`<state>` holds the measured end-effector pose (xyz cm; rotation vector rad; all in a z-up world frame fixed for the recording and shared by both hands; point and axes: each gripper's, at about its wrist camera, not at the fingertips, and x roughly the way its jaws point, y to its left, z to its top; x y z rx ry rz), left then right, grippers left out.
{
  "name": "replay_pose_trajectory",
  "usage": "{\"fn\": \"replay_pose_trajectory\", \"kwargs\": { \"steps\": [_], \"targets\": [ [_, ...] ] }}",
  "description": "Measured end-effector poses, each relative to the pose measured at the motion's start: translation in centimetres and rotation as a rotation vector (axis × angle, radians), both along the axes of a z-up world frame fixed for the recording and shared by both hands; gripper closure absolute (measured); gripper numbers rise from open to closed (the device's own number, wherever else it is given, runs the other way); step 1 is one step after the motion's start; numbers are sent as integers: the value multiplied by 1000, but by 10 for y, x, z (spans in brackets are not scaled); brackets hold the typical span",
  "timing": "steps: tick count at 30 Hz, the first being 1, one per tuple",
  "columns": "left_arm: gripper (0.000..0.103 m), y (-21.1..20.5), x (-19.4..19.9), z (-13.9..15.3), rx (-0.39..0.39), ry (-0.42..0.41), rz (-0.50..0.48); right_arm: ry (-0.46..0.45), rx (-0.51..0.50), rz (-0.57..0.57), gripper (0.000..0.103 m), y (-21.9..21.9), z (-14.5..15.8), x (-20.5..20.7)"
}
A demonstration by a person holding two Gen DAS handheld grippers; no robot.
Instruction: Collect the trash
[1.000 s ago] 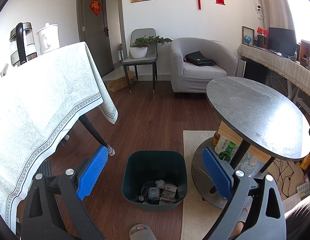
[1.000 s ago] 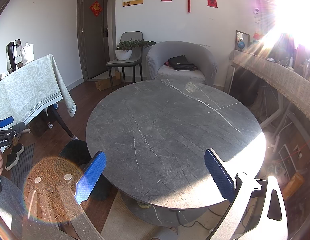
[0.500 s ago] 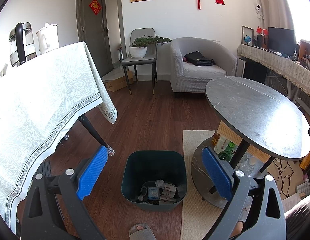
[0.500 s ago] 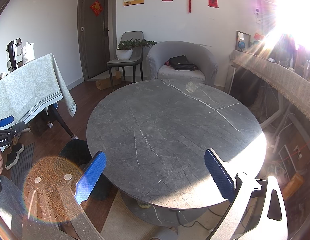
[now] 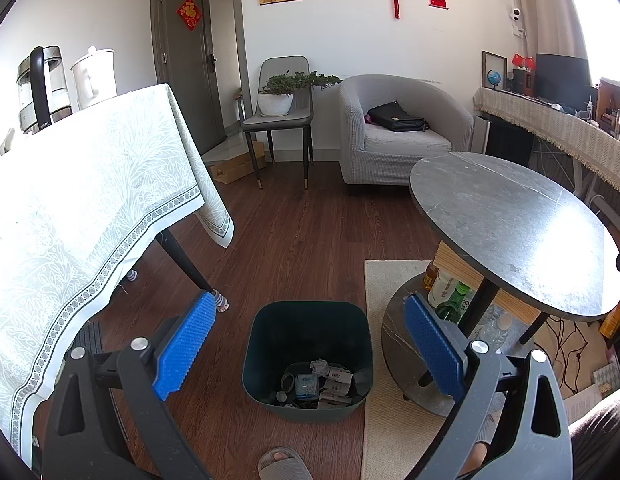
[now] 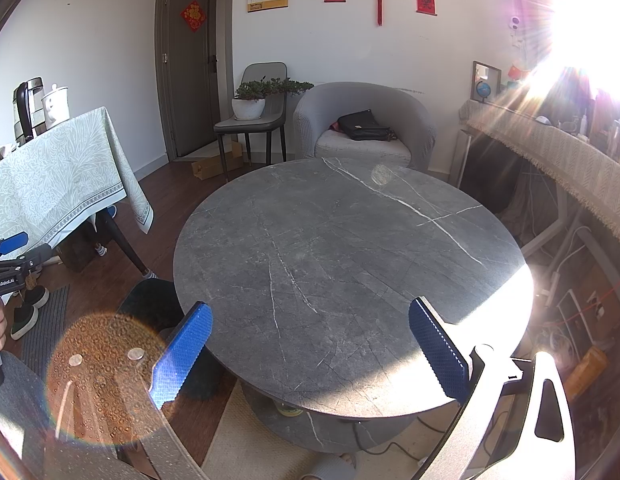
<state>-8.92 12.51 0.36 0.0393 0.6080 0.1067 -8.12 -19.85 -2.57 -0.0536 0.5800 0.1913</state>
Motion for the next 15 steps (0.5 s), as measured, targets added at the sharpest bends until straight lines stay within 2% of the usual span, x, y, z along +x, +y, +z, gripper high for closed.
{"fn": "replay_pose_trajectory", "kwargs": {
  "steps": [15],
  "targets": [
    [6, -2, -2, 0, -1, 0, -3, 1, 0, 0, 4, 0, 0, 0]
  ]
}}
